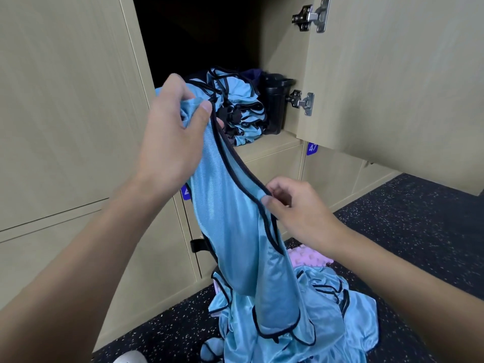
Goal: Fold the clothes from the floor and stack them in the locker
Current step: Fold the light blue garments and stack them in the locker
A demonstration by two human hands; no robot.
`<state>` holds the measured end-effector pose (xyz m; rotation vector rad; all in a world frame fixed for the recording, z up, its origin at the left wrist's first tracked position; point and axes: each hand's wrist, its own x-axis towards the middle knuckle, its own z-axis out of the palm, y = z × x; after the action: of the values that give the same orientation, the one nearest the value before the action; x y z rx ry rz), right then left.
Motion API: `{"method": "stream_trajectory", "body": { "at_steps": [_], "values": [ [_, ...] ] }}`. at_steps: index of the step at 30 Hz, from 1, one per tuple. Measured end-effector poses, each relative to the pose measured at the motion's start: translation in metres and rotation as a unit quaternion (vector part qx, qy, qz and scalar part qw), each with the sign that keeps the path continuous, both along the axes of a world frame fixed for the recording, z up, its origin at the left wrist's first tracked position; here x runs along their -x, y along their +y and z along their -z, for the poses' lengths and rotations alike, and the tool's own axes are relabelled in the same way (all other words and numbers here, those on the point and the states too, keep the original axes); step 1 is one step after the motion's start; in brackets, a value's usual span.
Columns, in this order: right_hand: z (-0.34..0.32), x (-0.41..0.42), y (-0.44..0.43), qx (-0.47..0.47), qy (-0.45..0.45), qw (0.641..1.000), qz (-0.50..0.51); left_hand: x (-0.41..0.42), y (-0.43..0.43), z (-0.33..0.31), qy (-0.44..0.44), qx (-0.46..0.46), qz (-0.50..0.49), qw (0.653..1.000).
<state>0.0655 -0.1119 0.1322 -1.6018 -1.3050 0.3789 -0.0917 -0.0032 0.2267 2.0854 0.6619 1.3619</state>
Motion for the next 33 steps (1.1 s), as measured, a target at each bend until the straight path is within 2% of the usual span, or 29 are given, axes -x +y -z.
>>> {"method": "stream_trajectory", "body": {
  "at_steps": [3, 7, 11, 15, 21, 25, 33],
  "values": [
    [0.008, 0.005, 0.002, 0.026, 0.009, 0.999, -0.02, -0.002, -0.003, -0.001, -0.037, 0.04, 0.035, 0.998],
    [0.014, 0.02, 0.001, 0.016, 0.043, 0.997, -0.06, -0.01, -0.012, 0.001, -0.068, 0.118, 0.099, 0.986],
    [0.017, 0.023, 0.004, 0.022, 0.009, 1.0, 0.005, -0.014, -0.015, 0.002, -0.092, 0.164, 0.131, 0.973],
    [0.021, 0.019, 0.007, 0.036, 0.01, 0.999, 0.034, -0.013, -0.014, -0.002, -0.129, 0.207, 0.132, 0.961],
    [0.021, 0.017, 0.007, 0.005, 0.018, 0.998, 0.058, -0.009, -0.008, -0.005, -0.168, 0.231, 0.132, 0.949],
    [0.018, 0.022, 0.004, 0.001, 0.035, 0.999, 0.017, -0.009, -0.01, -0.006, -0.172, 0.24, 0.144, 0.945],
    [0.022, 0.018, 0.005, 0.029, -0.031, 0.994, 0.096, -0.01, -0.007, -0.001, -0.145, 0.213, 0.144, 0.956]
  ]
}}
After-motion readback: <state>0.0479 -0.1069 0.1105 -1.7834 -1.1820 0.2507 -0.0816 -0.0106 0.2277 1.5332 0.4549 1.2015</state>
